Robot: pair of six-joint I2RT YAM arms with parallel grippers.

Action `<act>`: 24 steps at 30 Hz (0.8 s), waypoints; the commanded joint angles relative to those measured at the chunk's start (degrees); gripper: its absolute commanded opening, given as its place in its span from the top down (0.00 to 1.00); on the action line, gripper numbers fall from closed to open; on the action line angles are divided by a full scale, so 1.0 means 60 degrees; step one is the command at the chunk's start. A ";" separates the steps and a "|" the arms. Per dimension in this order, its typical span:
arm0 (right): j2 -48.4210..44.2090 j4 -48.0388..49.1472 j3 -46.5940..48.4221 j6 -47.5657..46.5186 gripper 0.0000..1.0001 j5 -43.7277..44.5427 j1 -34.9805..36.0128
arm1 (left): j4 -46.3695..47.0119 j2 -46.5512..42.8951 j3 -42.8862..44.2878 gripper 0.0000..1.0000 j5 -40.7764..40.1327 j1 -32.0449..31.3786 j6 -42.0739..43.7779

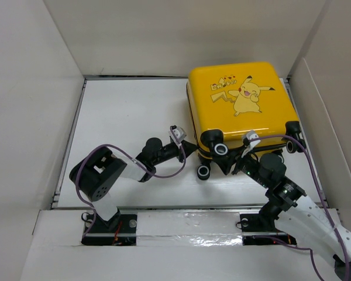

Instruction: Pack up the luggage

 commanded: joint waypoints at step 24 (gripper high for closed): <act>0.0253 0.0029 0.0825 -0.0049 1.00 -0.2866 0.0197 | -0.0143 0.0475 0.2332 1.00 -0.4702 0.1871 0.0729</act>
